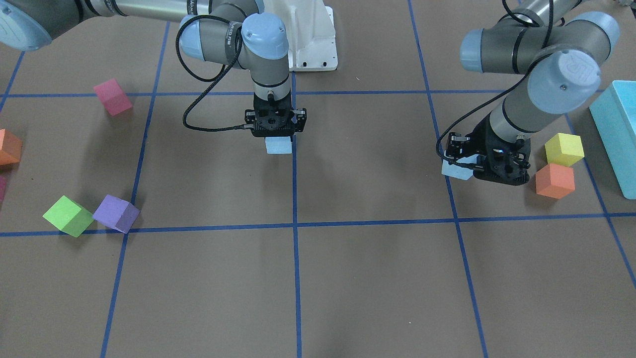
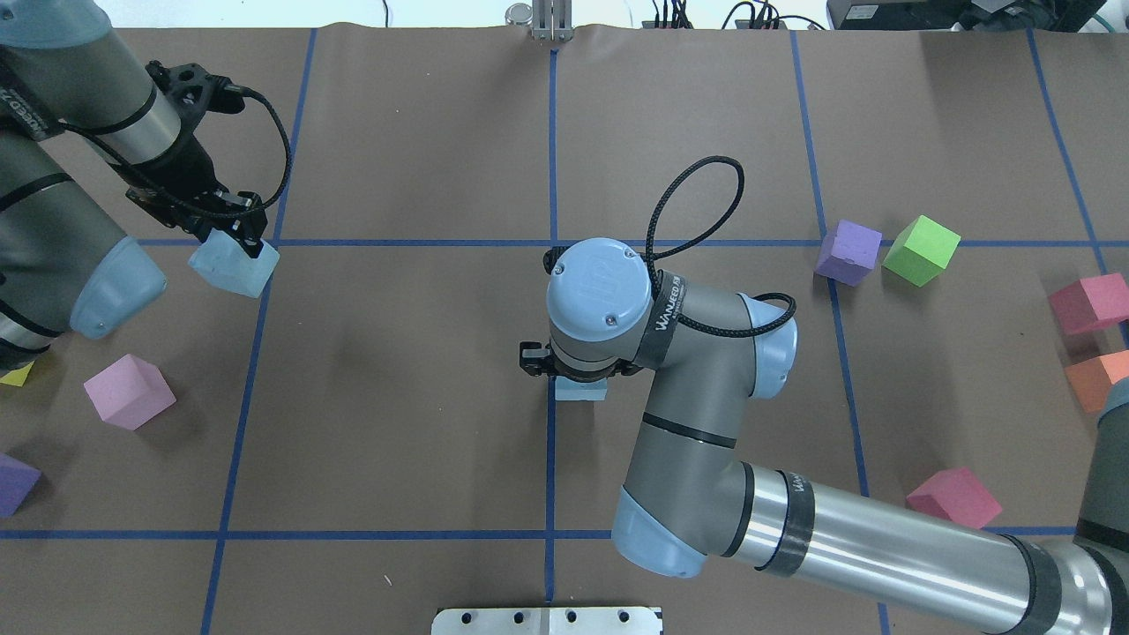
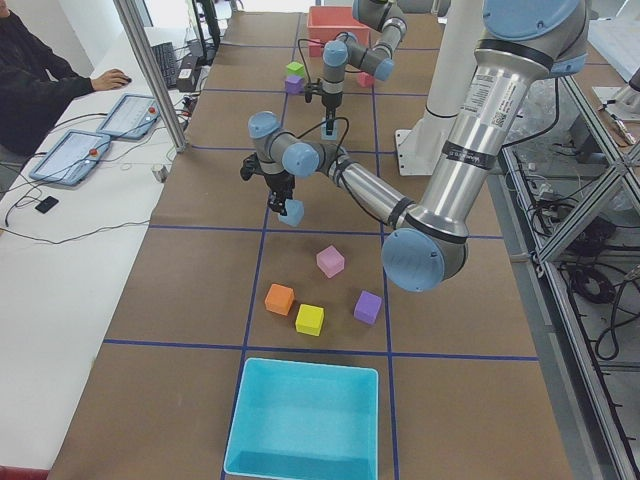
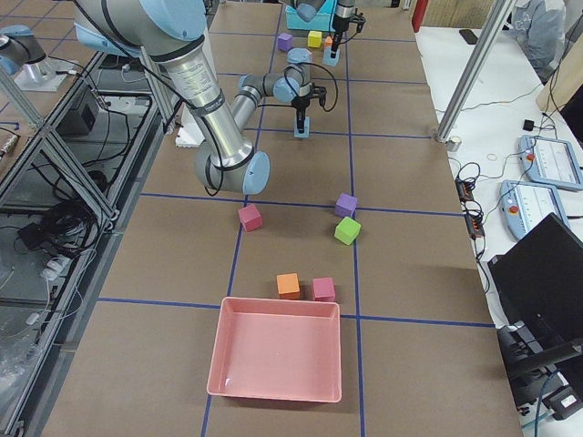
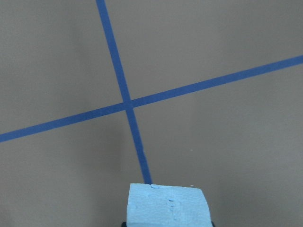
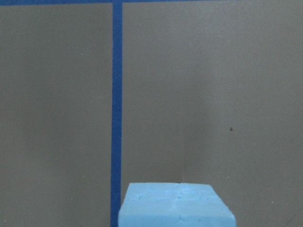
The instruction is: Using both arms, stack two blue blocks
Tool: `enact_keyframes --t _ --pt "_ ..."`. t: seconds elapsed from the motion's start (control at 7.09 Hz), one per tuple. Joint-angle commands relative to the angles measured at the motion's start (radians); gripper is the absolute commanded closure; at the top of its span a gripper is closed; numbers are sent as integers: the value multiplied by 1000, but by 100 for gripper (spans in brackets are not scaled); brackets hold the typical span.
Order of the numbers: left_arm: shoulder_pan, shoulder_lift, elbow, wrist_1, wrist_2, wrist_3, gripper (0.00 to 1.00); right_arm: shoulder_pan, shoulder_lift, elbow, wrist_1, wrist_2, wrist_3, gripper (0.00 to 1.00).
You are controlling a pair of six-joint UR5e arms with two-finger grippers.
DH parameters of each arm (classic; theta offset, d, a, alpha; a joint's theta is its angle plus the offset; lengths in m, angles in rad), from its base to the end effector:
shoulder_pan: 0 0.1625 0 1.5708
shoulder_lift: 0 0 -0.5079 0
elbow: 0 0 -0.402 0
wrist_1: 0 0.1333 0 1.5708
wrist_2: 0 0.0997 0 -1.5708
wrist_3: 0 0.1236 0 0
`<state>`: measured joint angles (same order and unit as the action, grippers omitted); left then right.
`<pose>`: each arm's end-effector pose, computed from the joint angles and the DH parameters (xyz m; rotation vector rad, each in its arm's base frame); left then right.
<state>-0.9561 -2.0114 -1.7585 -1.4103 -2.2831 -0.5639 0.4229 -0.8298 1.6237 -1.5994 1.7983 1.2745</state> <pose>0.3452 -0.5801 0.4241 -0.0163 0.8306 0.2144 -0.6680 -0.4162 0.2683 0.0657 -0.7891 0.0329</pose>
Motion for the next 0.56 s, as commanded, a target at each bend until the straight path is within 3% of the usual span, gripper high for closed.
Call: enact_keyframes --t 0.0,0.42 --pt "0 -35 -2 10 -16 -86 44 -3 50 -51 4 -5 2 47" --pt "0 -40 -4 10 -16 -119 44 -3 74 -105 58 -7 35 47"
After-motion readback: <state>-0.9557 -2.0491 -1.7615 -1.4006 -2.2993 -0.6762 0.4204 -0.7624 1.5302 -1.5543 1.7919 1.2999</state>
